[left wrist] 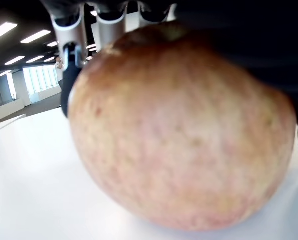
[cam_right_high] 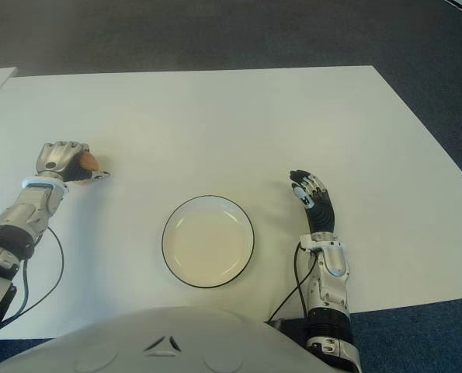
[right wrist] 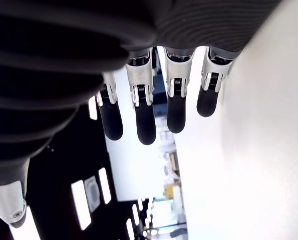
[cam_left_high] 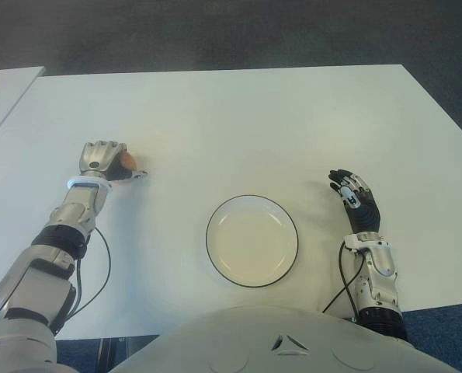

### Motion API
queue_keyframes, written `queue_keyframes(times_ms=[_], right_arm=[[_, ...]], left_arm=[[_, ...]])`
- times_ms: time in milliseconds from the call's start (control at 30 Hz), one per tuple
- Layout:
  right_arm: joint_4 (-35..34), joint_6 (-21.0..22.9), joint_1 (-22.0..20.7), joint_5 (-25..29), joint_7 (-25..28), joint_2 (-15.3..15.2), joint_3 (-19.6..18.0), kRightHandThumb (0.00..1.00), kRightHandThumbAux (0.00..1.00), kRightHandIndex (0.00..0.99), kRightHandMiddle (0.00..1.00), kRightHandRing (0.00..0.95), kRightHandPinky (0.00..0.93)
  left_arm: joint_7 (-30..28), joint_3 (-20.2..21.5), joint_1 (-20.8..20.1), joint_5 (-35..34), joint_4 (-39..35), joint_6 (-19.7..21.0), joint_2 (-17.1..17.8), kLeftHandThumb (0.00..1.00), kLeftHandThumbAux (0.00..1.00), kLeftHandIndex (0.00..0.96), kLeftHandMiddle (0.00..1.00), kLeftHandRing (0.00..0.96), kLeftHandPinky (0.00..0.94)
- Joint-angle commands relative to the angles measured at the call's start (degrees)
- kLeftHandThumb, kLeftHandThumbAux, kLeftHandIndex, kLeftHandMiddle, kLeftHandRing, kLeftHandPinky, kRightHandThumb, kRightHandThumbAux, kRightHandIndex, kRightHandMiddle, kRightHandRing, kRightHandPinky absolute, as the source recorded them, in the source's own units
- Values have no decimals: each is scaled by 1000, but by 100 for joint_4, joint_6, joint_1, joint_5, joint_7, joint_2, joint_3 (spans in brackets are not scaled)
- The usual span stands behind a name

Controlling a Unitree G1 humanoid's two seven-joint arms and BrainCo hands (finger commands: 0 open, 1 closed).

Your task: Put the apples into the plate.

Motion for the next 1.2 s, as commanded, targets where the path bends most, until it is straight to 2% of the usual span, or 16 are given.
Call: queue_keyframes(times_ms=[33,100,200,300,500,700,900,1100,1200], right_arm=[[235,130,86,-32,-50,66,27,336,568,266,285,208,186],[245,121,82,-31,-50,66,26,338,569,269,285,209,187],[279,109,77,-19,-24,66,29,341,569,277,281,205,184],[302,87,78,-22,-11,73,38,345,566,281,279,202,186],[304,52,87,-78,-47,89,72,345,559,288,279,201,185],[310,56,88,-155,-109,96,112,329,556,289,279,199,180],[314,71,87,-165,-130,100,140,317,553,274,273,196,178],[285,80,99,-171,-161,107,159,311,556,273,272,194,174],[262,99,114,-176,-164,101,174,304,557,271,275,196,177]], left_arm=[[-574,192,263,-154,-1167,419,-122,855,667,402,535,831,798],[-681,255,320,-162,-1418,543,-121,855,667,402,535,831,796],[-894,591,510,-330,-2312,805,-169,854,667,402,534,828,786],[-1013,781,619,-404,-2794,935,-211,854,667,403,533,823,780],[-1404,1039,624,-403,-3665,1046,-205,854,667,403,531,819,784],[-1517,1181,733,-391,-4319,893,-262,854,667,403,531,828,790],[-1420,988,540,-198,-4239,720,-442,856,666,405,532,835,760],[-1401,791,595,165,-4683,588,-629,858,665,407,531,843,749],[-1663,604,661,357,-5292,570,-787,858,665,406,531,843,752]])
